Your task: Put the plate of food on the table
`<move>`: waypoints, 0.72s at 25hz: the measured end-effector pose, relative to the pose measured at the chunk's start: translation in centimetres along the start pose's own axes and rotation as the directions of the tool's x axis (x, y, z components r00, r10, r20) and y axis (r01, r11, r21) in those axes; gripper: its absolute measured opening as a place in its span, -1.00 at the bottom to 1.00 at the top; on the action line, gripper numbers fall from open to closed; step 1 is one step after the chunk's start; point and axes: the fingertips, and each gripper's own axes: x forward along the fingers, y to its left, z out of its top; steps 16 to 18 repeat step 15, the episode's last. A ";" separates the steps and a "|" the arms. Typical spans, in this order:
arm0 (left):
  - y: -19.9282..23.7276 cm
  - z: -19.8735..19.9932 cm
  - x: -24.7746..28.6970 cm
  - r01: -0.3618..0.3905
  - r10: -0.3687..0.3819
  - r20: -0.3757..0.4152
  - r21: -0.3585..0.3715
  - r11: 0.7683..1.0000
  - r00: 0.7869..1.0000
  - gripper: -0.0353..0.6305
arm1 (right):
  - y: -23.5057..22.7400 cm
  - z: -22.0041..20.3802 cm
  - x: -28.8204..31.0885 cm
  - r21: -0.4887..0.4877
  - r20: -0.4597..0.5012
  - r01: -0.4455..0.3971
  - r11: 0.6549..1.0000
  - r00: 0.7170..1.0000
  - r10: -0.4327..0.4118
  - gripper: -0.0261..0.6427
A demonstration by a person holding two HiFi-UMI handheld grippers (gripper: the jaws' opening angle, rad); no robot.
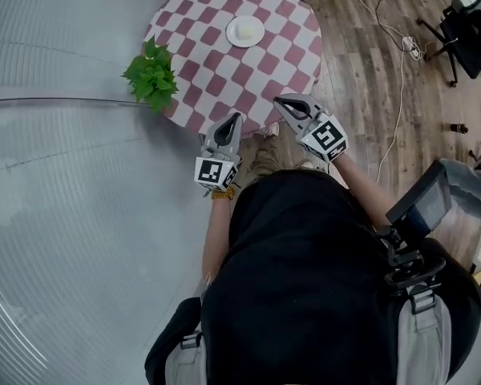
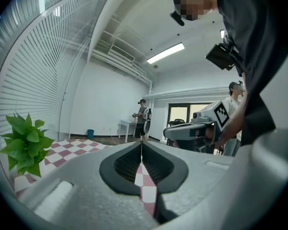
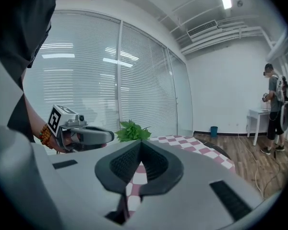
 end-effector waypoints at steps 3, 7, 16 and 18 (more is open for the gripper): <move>-0.4 -0.6 0.4 -0.002 0.002 -0.005 -0.020 1.000 1.000 -0.86 | -0.3 -0.6 -0.3 -0.011 -0.027 0.038 0.999 0.999 -0.038 -0.89; -2.2 -1.1 1.4 0.042 -0.043 -0.028 -0.034 0.999 0.999 -0.86 | -0.1 -1.4 -1.2 -0.006 -0.037 0.063 0.998 0.997 -0.063 -0.89; -6.2 -2.4 2.6 0.135 -0.137 -0.087 -0.030 0.990 0.987 -0.86 | -1.5 -2.7 -4.2 0.001 -0.059 0.149 0.989 0.987 -0.148 -0.89; -6.2 -2.4 2.6 0.135 -0.137 -0.087 -0.030 0.990 0.987 -0.86 | -1.5 -2.7 -4.2 0.001 -0.059 0.149 0.989 0.987 -0.148 -0.89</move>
